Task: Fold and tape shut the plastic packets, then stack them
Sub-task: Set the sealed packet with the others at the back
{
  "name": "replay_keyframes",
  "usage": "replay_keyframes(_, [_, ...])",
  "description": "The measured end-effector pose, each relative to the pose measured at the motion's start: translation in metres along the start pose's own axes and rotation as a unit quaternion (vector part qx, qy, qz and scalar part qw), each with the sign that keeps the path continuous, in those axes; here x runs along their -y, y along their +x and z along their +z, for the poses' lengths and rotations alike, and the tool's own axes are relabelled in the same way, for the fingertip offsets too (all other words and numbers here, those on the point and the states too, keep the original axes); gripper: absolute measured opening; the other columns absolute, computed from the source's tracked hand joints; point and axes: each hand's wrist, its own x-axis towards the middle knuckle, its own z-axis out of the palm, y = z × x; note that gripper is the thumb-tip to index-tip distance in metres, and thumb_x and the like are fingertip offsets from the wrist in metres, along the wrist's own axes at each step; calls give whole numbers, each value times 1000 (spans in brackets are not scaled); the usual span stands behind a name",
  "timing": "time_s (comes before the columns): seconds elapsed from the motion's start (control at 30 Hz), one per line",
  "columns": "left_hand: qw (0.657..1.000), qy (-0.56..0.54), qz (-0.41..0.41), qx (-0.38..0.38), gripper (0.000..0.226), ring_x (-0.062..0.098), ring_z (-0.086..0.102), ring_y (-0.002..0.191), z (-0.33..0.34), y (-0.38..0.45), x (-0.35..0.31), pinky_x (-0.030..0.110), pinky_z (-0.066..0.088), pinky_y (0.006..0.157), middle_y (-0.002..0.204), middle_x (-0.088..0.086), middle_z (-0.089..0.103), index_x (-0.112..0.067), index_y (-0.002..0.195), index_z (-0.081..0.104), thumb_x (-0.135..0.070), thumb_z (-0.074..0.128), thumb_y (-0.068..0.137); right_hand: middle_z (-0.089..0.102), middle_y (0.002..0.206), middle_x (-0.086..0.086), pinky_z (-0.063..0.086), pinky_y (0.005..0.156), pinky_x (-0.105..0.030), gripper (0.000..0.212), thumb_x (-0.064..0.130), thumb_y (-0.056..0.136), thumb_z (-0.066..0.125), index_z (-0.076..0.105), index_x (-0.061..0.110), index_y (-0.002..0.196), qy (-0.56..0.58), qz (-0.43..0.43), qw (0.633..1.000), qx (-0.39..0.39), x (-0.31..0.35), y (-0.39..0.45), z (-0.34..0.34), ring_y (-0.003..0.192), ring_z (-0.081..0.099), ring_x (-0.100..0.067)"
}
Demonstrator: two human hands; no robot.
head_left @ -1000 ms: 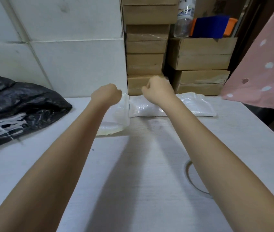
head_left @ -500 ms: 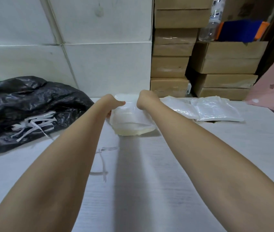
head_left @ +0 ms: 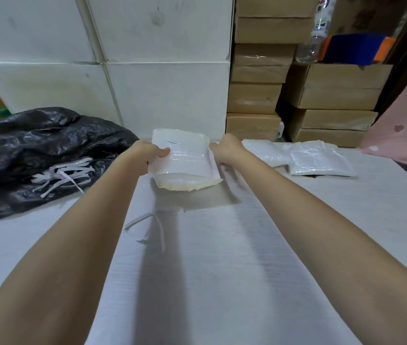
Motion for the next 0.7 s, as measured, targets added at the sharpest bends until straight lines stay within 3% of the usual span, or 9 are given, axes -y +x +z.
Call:
replay_keyframes(0.1, [999, -41, 9, 19, 35, 32, 63, 100, -6, -26, 0, 43, 51, 89, 118, 17, 63, -1, 116, 60, -8, 70, 82, 54, 81, -7, 43, 50, -20, 21, 26, 94, 47, 49, 5, 92, 124, 26, 992, 20, 2, -25, -8, 67, 53, -21])
replay_keyframes(0.23, [996, -70, 40, 39, 29, 26, 65, 85, -2, -62, -6, 39, 53, 82, 109, 13, 66, -2, 111, 61, -7, 68, 83, 56, 75, -2, 35, 33, -9, 18, 23, 94, 53, 54, 5, 88, 210, 44, 975, 51, 5, -57, -23, 61, 54, -14])
replay_keyframes(0.3, [996, -70, 48, 42, 31, 26, 66, 85, 2, -78, -8, 40, 53, 84, 103, 11, 67, -2, 111, 61, -8, 69, 83, 63, 86, -7, 52, 52, -17, 21, 16, 90, 58, 58, 0, 104, 229, 43, 971, 44, 4, -71, -26, 72, 62, -19])
replay_keyframes(0.37, [996, -59, 49, 47, 34, 28, 66, 90, 8, -92, -6, 42, 53, 88, 103, 11, 67, -1, 112, 60, -9, 71, 81, 65, 102, -12, 56, 76, -32, 31, 12, 87, 60, 57, -2, 114, 241, 45, 969, 24, -4, -85, -28, 89, 65, -26])
replay_keyframes(0.47, [996, -56, 42, 54, 31, 23, 65, 76, 21, -115, 3, 35, 55, 73, 89, 8, 67, 0, 109, 60, -10, 71, 82, 64, 102, -12, 53, 80, -35, 27, 15, 88, 61, 58, -1, 109, 226, 48, 973, 8, -20, -113, -31, 87, 62, -24])
replay_keyframes(0.57, [997, -22, 38, 61, 23, 16, 55, 59, 37, -139, 18, 22, 46, 50, 69, 4, 57, -2, 99, 60, -15, 70, 83, 65, 107, -19, 51, 91, -41, 30, 15, 87, 62, 57, -7, 107, 220, 53, 974, -11, -41, -141, -32, 87, 62, -25])
replay_keyframes(0.63, [997, 0, 44, 60, 17, 12, 49, 47, 46, -154, 30, 16, 39, 37, 59, 2, 49, -7, 84, 56, -17, 70, 84, 65, 105, -18, 53, 86, -38, 26, 14, 88, 61, 58, -5, 105, 220, 54, 974, -20, -54, -158, -32, 86, 63, -26])
replay_keyframes(0.7, [997, 17, 50, 60, 20, 11, 53, 44, 52, -167, 42, 16, 40, 38, 59, 3, 51, -8, 76, 54, -18, 70, 83, 62, 95, -14, 51, 70, -28, 23, 13, 88, 61, 60, -5, 102, 210, 51, 976, -26, -64, -176, -33, 73, 60, -19])
